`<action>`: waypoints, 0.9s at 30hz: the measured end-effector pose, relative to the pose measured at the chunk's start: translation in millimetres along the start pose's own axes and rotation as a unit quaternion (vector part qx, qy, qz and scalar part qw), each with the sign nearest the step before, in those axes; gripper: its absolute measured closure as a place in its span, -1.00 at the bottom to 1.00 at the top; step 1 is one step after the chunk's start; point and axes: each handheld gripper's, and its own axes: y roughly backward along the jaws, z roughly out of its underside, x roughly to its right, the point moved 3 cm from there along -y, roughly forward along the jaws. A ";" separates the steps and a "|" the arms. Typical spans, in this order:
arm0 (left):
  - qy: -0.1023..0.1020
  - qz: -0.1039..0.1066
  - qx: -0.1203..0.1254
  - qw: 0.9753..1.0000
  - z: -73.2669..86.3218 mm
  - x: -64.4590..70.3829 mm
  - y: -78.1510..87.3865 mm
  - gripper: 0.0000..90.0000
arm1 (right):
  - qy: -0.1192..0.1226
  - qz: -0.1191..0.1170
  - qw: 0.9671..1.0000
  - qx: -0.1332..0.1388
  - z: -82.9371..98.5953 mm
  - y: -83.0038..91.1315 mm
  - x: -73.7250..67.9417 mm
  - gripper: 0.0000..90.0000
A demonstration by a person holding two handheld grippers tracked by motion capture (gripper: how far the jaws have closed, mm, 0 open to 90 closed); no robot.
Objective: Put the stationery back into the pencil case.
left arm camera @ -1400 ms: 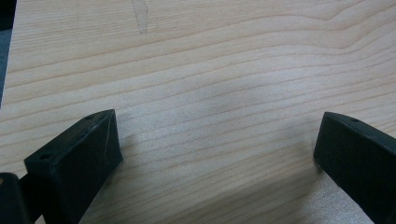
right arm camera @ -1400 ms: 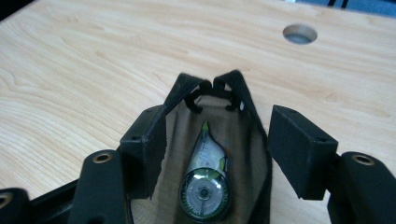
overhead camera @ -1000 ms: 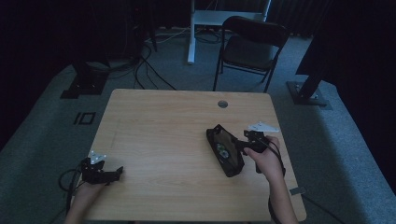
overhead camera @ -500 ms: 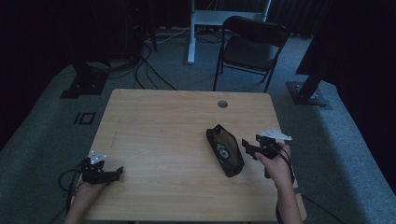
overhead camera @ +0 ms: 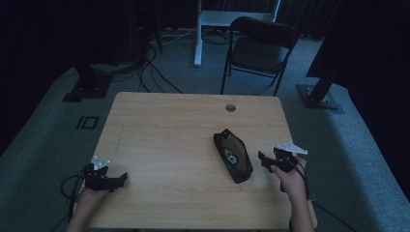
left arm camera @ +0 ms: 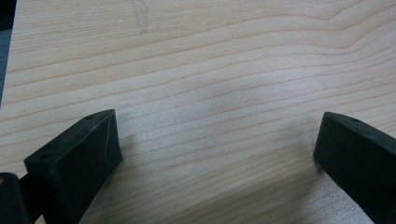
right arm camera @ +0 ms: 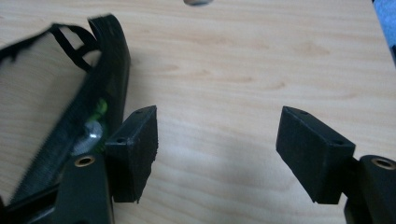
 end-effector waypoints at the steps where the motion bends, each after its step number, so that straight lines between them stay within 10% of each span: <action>1: 0.000 0.000 0.000 1.000 0.0 -0.1 0.0 -0.98 | -0.002 0.002 1.000 -0.002 2.6 -0.5 1.2 -0.35; 27: -0.001 0.000 -0.001 1.000 0.0 -0.1 0.1 -0.98 | -0.004 0.030 0.998 -0.047 52.7 -2.4 12.5 -0.49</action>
